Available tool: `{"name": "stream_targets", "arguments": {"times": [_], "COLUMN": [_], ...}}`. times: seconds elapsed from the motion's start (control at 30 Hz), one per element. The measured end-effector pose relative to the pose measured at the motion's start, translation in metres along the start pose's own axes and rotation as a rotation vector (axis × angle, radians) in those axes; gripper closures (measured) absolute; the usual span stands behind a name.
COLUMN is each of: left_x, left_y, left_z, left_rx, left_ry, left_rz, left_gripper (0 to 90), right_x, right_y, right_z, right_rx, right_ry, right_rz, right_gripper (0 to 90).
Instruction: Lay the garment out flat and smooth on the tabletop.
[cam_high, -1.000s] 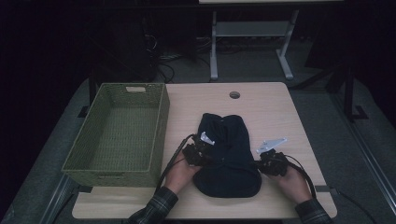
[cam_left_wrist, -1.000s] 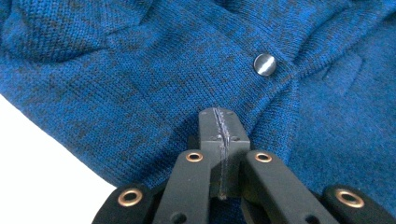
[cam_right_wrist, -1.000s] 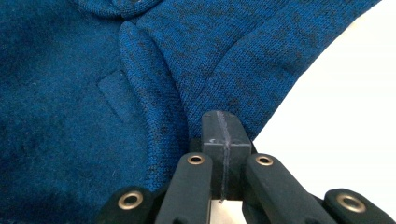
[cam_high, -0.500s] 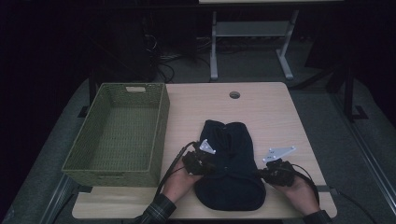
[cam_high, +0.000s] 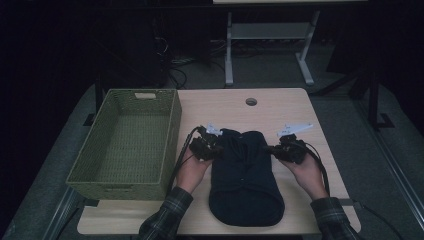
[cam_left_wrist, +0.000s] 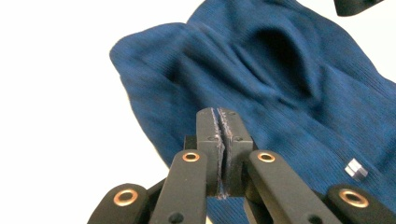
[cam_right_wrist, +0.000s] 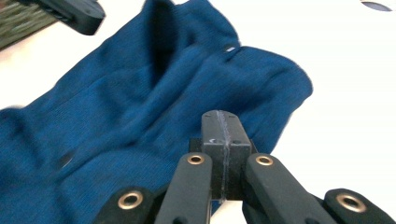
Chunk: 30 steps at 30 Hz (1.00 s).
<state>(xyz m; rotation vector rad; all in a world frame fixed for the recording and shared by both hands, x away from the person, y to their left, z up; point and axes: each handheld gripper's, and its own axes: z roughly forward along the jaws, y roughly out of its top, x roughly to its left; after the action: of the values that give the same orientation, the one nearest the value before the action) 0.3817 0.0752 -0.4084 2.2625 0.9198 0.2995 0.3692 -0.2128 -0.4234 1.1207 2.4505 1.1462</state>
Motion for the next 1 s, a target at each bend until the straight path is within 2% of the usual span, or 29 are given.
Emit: {"name": "stream_targets", "arguments": {"times": [0.03, 0.1, 0.13, 0.17, 0.2, 0.23, 0.3, 0.33, 0.37, 0.43, 0.53, 0.6, 0.63, 0.7, 0.73, 0.77, 0.87, 1.0], "left_x": [0.002, 0.010, 0.012, 0.014, 0.016, 0.019, 0.019, 0.019, 0.021, 0.022, 0.021, 0.018, 0.014, 0.013, 0.009, 0.007, 0.004, 0.000], "left_y": [0.002, 0.009, 0.011, 0.012, 0.012, 0.010, 0.006, 0.006, 0.001, 0.000, -0.003, -0.006, -0.010, -0.012, -0.015, -0.016, -0.018, -0.021], "left_z": [0.003, 0.014, 0.021, 0.025, 0.033, 0.046, 0.056, 0.056, 0.058, 0.057, 0.054, 0.052, 0.050, 0.049, 0.047, 0.046, 0.043, 0.041], "left_rx": [-0.003, 0.007, 0.012, 0.026, 0.040, 0.095, 0.146, 0.146, 0.136, 0.137, 0.142, 0.135, 0.127, 0.126, 0.132, 0.132, 0.136, 0.133], "left_ry": [0.006, 0.023, 0.026, 0.026, 0.022, 0.036, 0.039, 0.039, 0.038, 0.032, 0.025, 0.004, -0.024, -0.038, -0.052, -0.057, -0.066, -0.066], "left_rz": [-0.013, -0.034, -0.047, -0.050, -0.057, -0.039, -0.035, -0.035, -0.047, -0.052, -0.047, -0.046, -0.052, -0.049, -0.026, -0.024, -0.011, 0.004], "left_gripper": [88.0, 88.0, 88.6, 89.0, 89.5, 89.9, 90.0, 90.0, 90.0, 90.0, 90.0, 90.0, 90.0, 90.0, 90.0, 90.0, 90.0, 90.0], "right_x": [-0.005, -0.012, -0.016, -0.020, -0.022, -0.024, -0.025, -0.025, -0.024, -0.024, -0.022, -0.019, -0.018, -0.016, -0.015, -0.013, -0.009, -0.005], "right_y": [0.004, 0.008, 0.009, 0.008, 0.007, 0.005, 0.003, 0.003, -0.001, -0.004, -0.004, -0.007, -0.008, -0.011, -0.013, -0.015, -0.022, -0.029], "right_z": [0.005, 0.015, 0.019, 0.028, 0.032, 0.035, 0.041, 0.041, 0.046, 0.048, 0.047, 0.042, 0.040, 0.036, 0.034, 0.032, 0.026, 0.021], "right_rx": [0.014, 0.018, 0.010, 0.046, 0.058, 0.064, 0.092, 0.092, 0.134, 0.136, 0.151, 0.178, 0.183, 0.197, 0.200, 0.200, 0.198, 0.182], "right_ry": [0.003, -0.021, -0.019, -0.031, -0.040, -0.035, -0.052, -0.052, -0.073, -0.065, -0.084, -0.110, -0.111, -0.105, -0.098, -0.090, -0.052, -0.034], "right_rz": [0.021, 0.023, 0.039, 0.049, 0.047, 0.054, 0.036, 0.036, 0.017, 0.020, 0.015, -0.012, -0.019, -0.009, -0.009, -0.005, 0.009, 0.007], "right_gripper": [90.0, 90.0, 90.0, 90.0, 90.0, 90.0, 90.0, 90.0, 90.0, 90.0, 90.0, 90.0, 90.0, 90.0, 90.0, 90.0, 90.0, 90.0]}}
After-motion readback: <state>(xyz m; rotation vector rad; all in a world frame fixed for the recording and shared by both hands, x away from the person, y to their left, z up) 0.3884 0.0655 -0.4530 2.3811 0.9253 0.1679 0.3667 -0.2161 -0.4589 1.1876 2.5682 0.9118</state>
